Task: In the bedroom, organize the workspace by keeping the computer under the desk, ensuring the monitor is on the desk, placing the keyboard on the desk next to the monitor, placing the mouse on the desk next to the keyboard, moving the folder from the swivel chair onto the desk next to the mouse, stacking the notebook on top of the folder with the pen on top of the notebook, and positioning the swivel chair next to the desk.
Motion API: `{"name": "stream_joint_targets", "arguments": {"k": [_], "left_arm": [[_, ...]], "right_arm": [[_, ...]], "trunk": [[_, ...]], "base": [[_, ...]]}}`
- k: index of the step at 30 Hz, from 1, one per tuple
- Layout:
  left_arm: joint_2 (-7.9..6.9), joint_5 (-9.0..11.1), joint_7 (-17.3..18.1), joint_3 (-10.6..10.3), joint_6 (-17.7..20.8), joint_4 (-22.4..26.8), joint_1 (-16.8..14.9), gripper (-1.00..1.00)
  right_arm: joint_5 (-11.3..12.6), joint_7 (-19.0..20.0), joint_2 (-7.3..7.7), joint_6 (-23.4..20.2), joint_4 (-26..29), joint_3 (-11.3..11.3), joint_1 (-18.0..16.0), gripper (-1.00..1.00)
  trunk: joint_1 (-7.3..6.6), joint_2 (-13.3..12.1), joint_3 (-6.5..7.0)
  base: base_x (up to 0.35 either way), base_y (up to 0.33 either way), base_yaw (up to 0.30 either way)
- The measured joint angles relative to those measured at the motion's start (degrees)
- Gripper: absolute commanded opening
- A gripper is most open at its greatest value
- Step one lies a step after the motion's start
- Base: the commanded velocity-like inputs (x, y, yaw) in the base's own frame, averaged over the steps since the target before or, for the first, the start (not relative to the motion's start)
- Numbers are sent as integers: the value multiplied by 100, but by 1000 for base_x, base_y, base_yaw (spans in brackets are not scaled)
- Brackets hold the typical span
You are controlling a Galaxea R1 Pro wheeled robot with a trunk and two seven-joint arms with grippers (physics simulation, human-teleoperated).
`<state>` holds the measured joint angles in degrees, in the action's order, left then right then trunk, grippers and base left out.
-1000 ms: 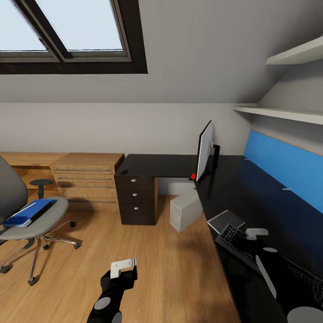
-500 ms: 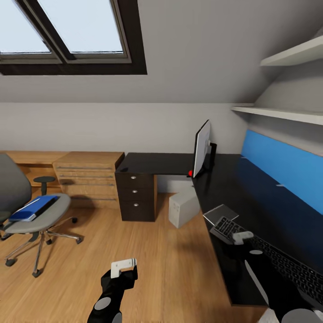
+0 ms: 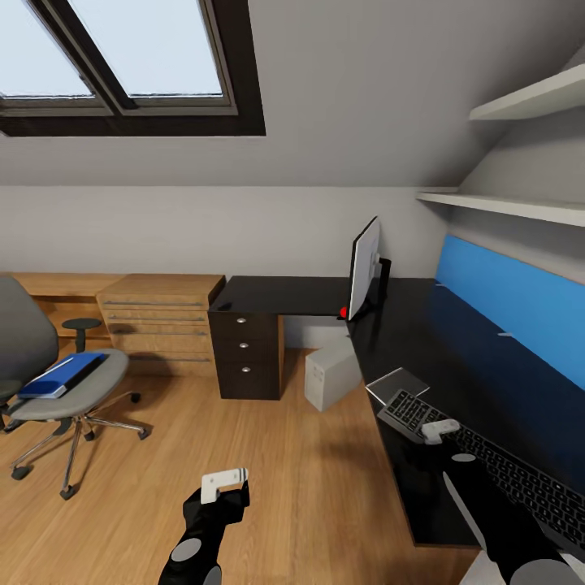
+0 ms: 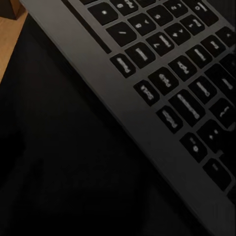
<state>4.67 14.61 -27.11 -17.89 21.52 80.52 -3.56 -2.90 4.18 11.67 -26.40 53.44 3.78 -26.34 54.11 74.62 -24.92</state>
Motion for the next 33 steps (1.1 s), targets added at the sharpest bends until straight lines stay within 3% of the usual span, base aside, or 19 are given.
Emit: {"name": "stream_joint_targets", "arguments": {"k": [11,14,17,21,33], "left_arm": [[0,0,-1,-6,-5,7,0,100],[0,0,-1,-10,-5,11,0,100],[0,-1,0,-12,-1,75,0,100],[0,0,0,-13,2,112,0,100],[-8,3,1,-12,5,129,0,100]], "right_arm": [[-129,-247,11,3,-116,4,0,100],[-286,-322,4,6,-269,13,0,100],[-690,-370,-16,28,-412,18,-2,100],[-850,-381,-23,33,-409,18,-2,100],[-980,-395,-26,24,-444,15,-2,100]], "trunk": [[0,0,0],[0,0,0],[-1,1,1],[-1,1,1],[-2,1,1]], "base": [[0,0,0],[0,0,0],[0,0,0],[0,0,0],[63,-22,0]]}}
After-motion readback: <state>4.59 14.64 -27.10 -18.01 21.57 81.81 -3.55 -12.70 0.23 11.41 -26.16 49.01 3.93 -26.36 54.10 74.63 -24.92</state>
